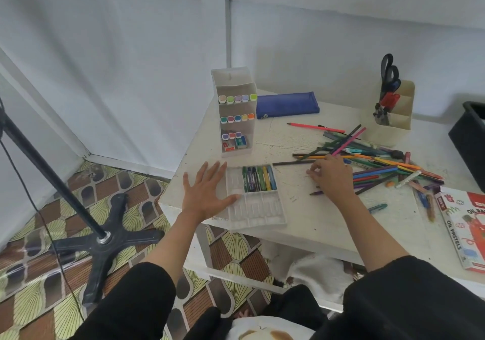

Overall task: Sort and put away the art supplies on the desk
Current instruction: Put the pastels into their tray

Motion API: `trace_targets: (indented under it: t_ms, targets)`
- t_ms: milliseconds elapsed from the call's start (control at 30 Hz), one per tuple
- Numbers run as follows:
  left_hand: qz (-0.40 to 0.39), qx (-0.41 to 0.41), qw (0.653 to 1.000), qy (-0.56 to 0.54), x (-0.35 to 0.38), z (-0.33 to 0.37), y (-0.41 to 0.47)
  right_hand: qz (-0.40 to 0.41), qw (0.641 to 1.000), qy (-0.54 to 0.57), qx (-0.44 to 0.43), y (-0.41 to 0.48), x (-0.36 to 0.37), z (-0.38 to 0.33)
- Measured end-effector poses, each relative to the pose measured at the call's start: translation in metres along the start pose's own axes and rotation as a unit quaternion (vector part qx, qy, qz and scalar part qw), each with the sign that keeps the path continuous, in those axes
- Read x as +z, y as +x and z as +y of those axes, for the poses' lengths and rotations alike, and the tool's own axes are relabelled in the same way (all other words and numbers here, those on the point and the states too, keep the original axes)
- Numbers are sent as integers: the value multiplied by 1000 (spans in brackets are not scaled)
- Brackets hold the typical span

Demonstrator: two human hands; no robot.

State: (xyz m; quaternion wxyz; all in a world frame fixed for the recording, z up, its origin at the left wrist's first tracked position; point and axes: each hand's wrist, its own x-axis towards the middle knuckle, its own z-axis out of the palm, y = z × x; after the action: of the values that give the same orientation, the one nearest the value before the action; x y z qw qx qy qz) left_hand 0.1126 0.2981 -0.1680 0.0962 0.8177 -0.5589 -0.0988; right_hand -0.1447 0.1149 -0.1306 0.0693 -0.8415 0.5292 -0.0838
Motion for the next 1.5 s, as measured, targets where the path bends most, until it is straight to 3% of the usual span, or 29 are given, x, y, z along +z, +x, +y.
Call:
trace_targets:
  t_ms: [67,167,333,467,633,867,1100,1233,1500]
  targets:
    - [0,-3,1000,0,0,0,0,36,999,16,-22,-1,-2,-2]
    - [0,-5,1000,-6,0,1,-1,90,982,142,-85,-11,-4,-10]
    - [1,-6,1000,-12,0,1,-1,116,914,372,-110,-35,0,-46]
    - [-2,-8,1000,-14,-1,2,-1,124,881,438,-132,-43,5,-73]
    - [-3,-6,1000,-22,1,1,1,92,882,400,-231,-45,20,-101]
    - [-8,-9,1000,-20,3,1,0,30,917,222,-329,-43,39,-114]
    - [-8,-8,1000,-18,2,1,1,51,931,172,-319,-50,36,-119]
    - [-2,-8,1000,-21,3,1,1,-5,946,221,-236,-56,35,-124]
    - [-10,-20,1000,-14,2,4,1,-57,948,236,-207,-54,27,-104]
